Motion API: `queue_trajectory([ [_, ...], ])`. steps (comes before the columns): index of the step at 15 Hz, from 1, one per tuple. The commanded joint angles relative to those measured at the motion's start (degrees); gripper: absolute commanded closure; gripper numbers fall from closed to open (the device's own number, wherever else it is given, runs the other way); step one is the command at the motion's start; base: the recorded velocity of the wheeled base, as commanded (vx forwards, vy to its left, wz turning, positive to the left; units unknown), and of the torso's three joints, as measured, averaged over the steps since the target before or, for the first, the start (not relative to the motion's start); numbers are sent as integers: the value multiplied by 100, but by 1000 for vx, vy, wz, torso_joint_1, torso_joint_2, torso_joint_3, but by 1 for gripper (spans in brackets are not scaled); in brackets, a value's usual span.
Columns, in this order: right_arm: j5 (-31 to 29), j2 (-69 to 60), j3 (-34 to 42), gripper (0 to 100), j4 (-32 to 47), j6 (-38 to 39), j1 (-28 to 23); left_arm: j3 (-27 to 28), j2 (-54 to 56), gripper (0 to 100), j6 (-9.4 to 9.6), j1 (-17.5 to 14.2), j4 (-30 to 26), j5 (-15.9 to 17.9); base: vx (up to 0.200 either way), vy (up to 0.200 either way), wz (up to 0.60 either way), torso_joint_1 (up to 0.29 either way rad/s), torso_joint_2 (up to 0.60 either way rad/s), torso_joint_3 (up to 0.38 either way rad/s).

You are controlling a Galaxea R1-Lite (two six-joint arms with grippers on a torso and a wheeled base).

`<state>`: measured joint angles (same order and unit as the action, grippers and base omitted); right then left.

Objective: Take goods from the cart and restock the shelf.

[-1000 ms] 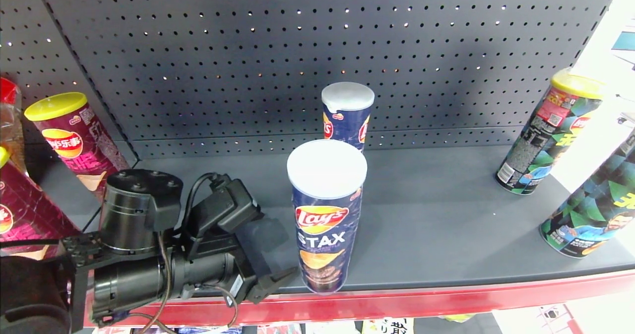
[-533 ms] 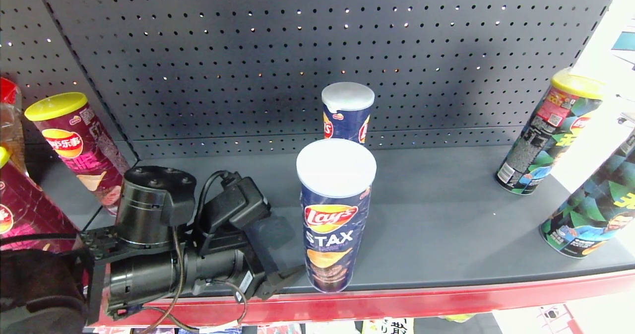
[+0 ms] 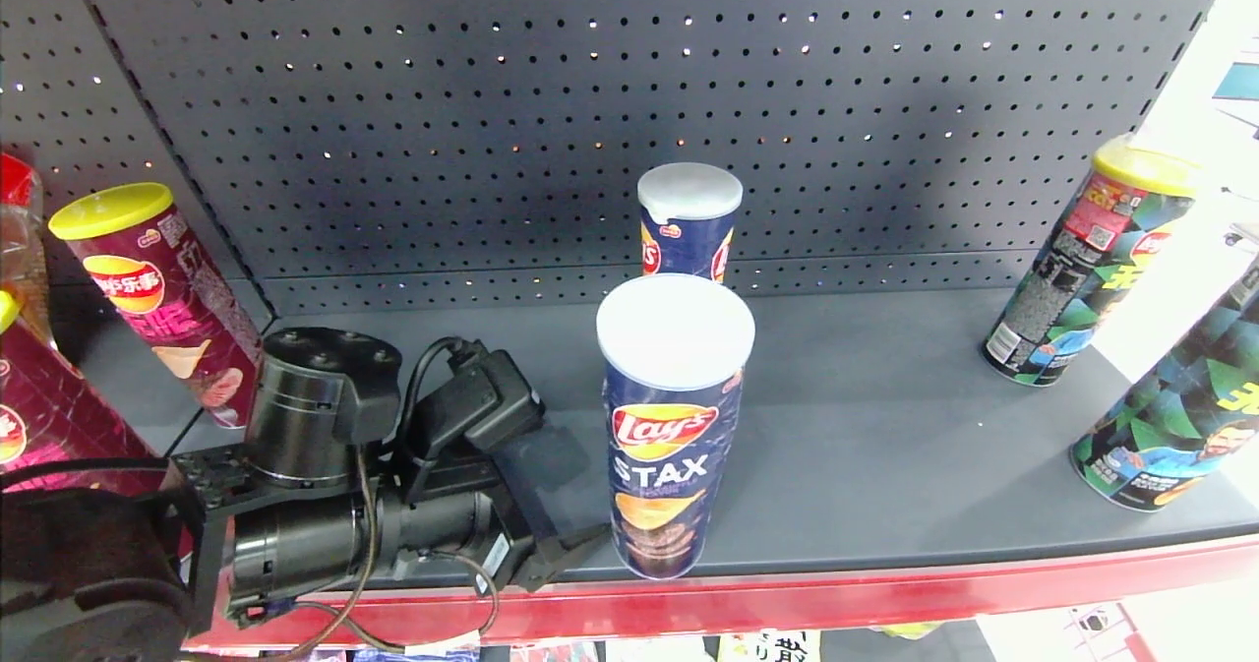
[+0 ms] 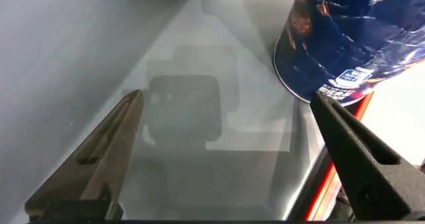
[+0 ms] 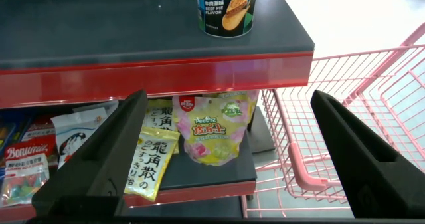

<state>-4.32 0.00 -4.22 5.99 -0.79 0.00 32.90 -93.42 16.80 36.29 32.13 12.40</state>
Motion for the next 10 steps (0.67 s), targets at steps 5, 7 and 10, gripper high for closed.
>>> queue_trajectory([
  [5,1,9,0,0,-1,0,0,243,-177,0,-1,-8,3,-1,0,0,0,0,0,0],
  [7,1,9,0,0,-1,0,0,278,-186,0,-1,-8,3,-1,0,0,0,0,0,0],
  [10,1,9,0,0,-1,0,0,296,-221,0,-1,1,3,-1,0,0,0,0,0,0],
])
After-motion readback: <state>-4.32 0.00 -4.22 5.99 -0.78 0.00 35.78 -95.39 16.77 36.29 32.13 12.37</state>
